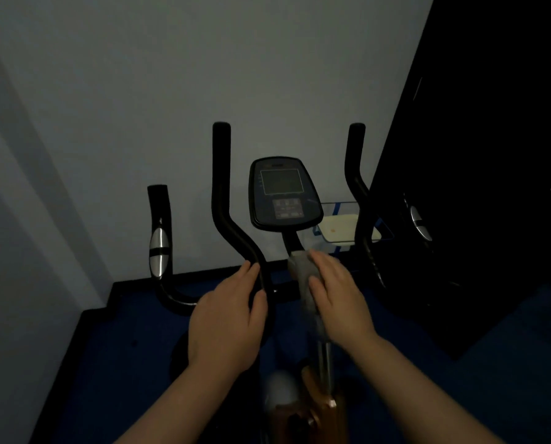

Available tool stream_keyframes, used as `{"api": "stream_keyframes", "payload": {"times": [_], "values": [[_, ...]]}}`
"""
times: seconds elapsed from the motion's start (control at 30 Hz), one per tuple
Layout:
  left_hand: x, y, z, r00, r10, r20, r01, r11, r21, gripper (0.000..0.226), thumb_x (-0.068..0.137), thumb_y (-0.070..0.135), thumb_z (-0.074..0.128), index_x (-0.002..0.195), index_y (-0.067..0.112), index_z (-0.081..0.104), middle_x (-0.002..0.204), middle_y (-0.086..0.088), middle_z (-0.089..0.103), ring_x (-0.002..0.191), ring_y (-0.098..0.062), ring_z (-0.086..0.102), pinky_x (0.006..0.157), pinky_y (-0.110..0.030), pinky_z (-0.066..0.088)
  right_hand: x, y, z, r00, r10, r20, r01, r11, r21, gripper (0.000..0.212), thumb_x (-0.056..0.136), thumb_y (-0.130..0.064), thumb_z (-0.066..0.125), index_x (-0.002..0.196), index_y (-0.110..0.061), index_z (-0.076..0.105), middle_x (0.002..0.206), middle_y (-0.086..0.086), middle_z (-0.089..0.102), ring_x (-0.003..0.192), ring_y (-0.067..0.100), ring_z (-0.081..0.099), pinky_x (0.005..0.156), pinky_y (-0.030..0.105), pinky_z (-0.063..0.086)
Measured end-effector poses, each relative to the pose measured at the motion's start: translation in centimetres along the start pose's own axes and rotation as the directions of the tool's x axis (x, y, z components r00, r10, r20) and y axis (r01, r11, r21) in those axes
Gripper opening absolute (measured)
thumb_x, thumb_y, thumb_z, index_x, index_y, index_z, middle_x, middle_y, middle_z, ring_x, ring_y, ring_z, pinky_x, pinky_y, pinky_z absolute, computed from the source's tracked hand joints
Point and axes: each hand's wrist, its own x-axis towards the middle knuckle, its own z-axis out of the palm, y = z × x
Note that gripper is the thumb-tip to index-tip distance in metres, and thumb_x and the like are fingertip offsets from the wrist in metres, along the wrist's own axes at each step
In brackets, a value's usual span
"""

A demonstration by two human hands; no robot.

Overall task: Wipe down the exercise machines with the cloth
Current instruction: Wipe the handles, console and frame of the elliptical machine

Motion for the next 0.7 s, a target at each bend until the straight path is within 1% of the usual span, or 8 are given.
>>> {"api": "stream_keyframes", "payload": {"times": [0.1, 0.2, 0.3, 0.4, 0.47, 0.57, 0.63, 0.7], "values": [[-0.2, 0.0, 0.2, 1.0, -0.009, -0.019, 0.009, 1.0, 0.002, 0.063, 0.09, 0.052, 0.02, 0.147, 0.031, 0.036, 0.151, 0.012, 0.036, 0.133, -0.004, 0.04, 0.107, -0.029, 0.037, -1.4, -0.9, 0.5, 0.998, 0.044, -0.051, -0.042, 0.999, 0.031, 0.05, 0.104, -0.027, 0.035, 0.151, -0.034, 0.018, 0.157, -0.017, 0.011, 0.14, -0.005, 0.005, 0.114, 0.023, 0.017], [-0.3, 0.0, 0.1, 1.0, -0.011, -0.021, 0.011, 1.0, -0.008, 0.069, 0.087, 0.057, 0.013, 0.146, 0.031, 0.037, 0.151, 0.012, 0.037, 0.133, -0.003, 0.04, 0.108, -0.032, 0.038, -6.7, -1.4, 2.1, 0.996, 0.002, -0.089, -0.008, 0.998, -0.067, 0.06, 0.102, -0.023, 0.035, 0.153, -0.037, 0.006, 0.162, -0.011, -0.005, 0.147, 0.004, -0.006, 0.117, 0.032, 0.012], [0.0, -0.2, 0.3, 1.0, 0.004, -0.013, -0.004, 1.0, 0.021, 0.062, 0.092, 0.052, 0.021, 0.147, 0.029, 0.037, 0.151, 0.012, 0.036, 0.131, -0.005, 0.042, 0.104, -0.032, 0.04, -3.1, -0.2, 1.4, 0.996, -0.039, -0.078, 0.033, 0.996, -0.081, 0.054, 0.103, -0.029, 0.029, 0.153, -0.031, 0.011, 0.16, -0.011, 0.004, 0.147, 0.002, -0.001, 0.121, 0.037, 0.012], [-0.1, -0.3, 0.3, 1.0, -0.005, -0.013, 0.005, 1.0, 0.027, 0.059, 0.092, 0.048, 0.024, 0.147, 0.03, 0.037, 0.152, 0.013, 0.035, 0.131, -0.005, 0.042, 0.103, -0.03, 0.04, 0.4, -0.4, 0.6, 0.995, 0.096, -0.033, -0.094, 0.993, 0.072, 0.047, 0.105, -0.031, 0.03, 0.152, -0.025, 0.023, 0.157, -0.009, 0.022, 0.143, 0.006, 0.018, 0.119, 0.04, 0.019], [-0.2, -0.2, 0.2, 1.0, -0.023, -0.009, 0.023, 1.0, 0.013, 0.06, 0.092, 0.049, 0.022, 0.147, 0.031, 0.036, 0.151, 0.013, 0.036, 0.132, -0.005, 0.041, 0.105, -0.031, 0.039, -1.0, -1.1, 0.8, 0.994, 0.086, -0.065, -0.082, 0.995, 0.051, 0.047, 0.104, -0.03, 0.033, 0.15, -0.027, 0.027, 0.157, -0.01, 0.022, 0.143, 0.003, 0.015, 0.119, 0.032, 0.02], [-0.2, 0.0, 0.0, 1.0, -0.022, 0.012, 0.022, 1.0, 0.008, 0.062, 0.091, 0.052, 0.019, 0.148, 0.033, 0.033, 0.153, 0.013, 0.034, 0.134, -0.003, 0.037, 0.109, -0.031, 0.035, -4.4, -1.1, 0.6, 0.998, -0.011, -0.057, 0.007, 0.997, -0.077, 0.05, 0.101, -0.032, 0.032, 0.15, -0.035, 0.02, 0.157, -0.016, 0.007, 0.143, -0.007, -0.006, 0.112, 0.012, 0.004], [0.0, 0.0, -0.1, 1.0, -0.012, 0.018, 0.011, 1.0, 0.023, 0.058, 0.094, 0.049, 0.021, 0.149, 0.032, 0.032, 0.154, 0.013, 0.032, 0.134, -0.003, 0.037, 0.109, -0.029, 0.034, -2.4, -0.6, 0.1, 0.999, -0.038, -0.022, 0.036, 0.996, -0.087, 0.047, 0.102, -0.032, 0.034, 0.149, -0.029, 0.029, 0.156, -0.012, 0.02, 0.144, -0.001, 0.007, 0.111, 0.013, 0.009], [0.2, -0.1, 0.0, 1.0, -0.016, 0.023, 0.015, 0.999, 0.034, 0.052, 0.099, 0.044, 0.027, 0.149, 0.03, 0.032, 0.154, 0.012, 0.031, 0.133, -0.005, 0.039, 0.107, -0.029, 0.036, 1.3, -0.7, -0.4, 0.995, 0.049, 0.092, -0.042, 0.996, -0.072, 0.041, 0.103, -0.03, 0.037, 0.143, -0.025, 0.043, 0.146, -0.004, 0.043, 0.133, 0.011, 0.036, 0.103, 0.018, 0.028]]}}
